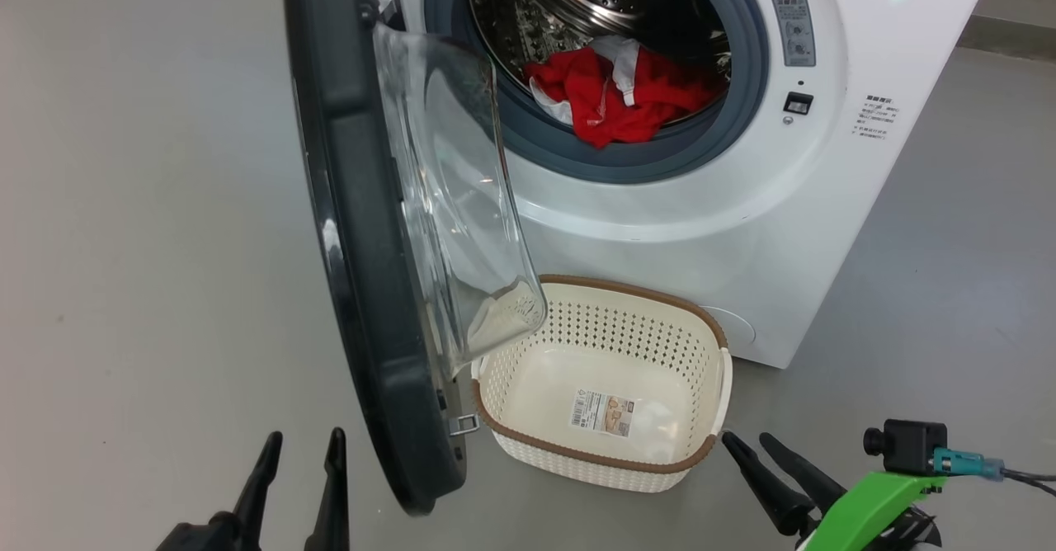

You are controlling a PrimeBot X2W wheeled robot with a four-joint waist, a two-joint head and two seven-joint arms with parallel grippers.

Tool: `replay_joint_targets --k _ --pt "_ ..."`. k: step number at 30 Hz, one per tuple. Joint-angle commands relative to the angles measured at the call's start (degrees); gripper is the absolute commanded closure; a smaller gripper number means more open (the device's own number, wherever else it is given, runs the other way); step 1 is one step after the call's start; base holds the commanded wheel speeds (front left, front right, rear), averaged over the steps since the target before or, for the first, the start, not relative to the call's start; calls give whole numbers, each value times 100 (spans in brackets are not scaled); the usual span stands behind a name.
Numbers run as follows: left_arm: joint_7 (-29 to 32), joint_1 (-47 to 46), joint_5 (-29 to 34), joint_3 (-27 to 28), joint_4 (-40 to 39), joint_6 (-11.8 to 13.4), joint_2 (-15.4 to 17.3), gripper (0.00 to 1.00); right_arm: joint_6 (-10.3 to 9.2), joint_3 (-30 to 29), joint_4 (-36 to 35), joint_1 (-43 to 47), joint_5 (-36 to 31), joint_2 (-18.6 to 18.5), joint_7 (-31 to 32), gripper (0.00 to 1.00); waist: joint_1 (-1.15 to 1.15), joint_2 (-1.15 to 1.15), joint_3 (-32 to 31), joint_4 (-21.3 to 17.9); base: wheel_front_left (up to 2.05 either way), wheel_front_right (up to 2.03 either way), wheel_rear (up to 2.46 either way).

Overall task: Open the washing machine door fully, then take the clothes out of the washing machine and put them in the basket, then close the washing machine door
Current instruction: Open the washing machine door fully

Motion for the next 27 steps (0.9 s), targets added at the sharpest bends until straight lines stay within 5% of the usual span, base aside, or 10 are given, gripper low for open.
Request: replay_joint_targets --k 1,6,27 --pt "-70 -57 59 207 -110 -7 51 0 37 79 -71 -50 -109 -149 -117 0 0 0 -1 2 0 0 0" --pt "-70 -46 56 225 -105 1 51 0 37 273 30 -155 -441 -206 -386 0 0 0 4 -7 0 0 0" --pt "-70 -64 44 274 -97 6 51 0 37 -1923 -548 676 -3667 520 -396 0 0 0 60 -58 0 0 0"
